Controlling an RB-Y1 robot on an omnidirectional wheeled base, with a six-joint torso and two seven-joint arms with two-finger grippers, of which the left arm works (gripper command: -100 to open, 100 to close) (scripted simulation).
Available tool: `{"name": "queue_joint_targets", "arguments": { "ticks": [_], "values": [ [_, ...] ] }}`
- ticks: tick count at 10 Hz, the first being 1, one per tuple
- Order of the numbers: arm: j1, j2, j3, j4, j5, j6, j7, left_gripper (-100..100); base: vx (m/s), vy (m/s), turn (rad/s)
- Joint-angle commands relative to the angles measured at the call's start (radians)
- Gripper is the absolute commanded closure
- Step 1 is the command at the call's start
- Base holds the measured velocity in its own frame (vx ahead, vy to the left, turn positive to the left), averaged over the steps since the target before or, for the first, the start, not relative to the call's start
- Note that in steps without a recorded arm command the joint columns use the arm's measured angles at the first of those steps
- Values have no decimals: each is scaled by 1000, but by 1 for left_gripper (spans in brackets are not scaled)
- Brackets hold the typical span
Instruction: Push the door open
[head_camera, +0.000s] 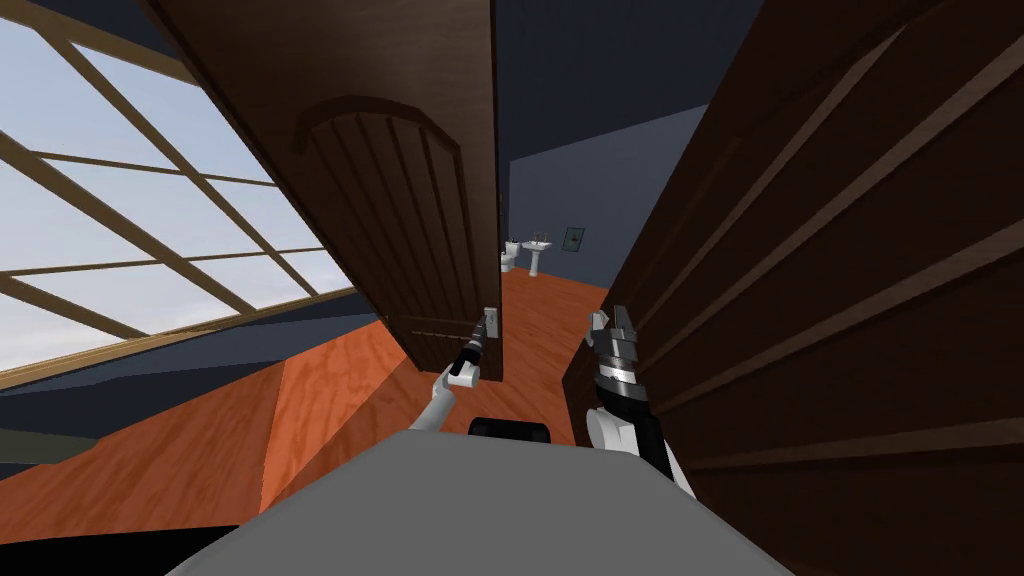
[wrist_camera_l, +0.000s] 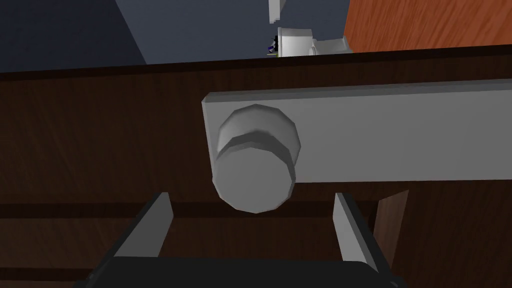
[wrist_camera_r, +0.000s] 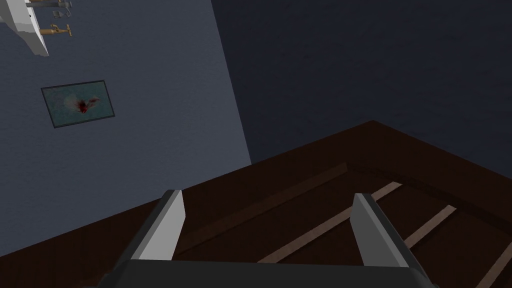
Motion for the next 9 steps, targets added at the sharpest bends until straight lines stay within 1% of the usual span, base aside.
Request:
{"name": "queue_joint_targets", "arguments": {
  "ticks": [1, 2, 3, 4, 9],
  "values": [
    [-3, -5, 4, 6, -1, -6, 0, -100, 198, -33, -26],
    [-4, -10, 6, 9, -2, -9, -1, -100, 171, -28, -15],
    [-3, -7, 4, 7, -1, -7, 0, -100, 70, -10, 0],
    [-3, -7, 4, 7, -1, -7, 0, 100, -8, 1, 3],
    [-3, -7, 4, 7, -1, -7, 0, 100, -14, 2, -1]
  ]
}}
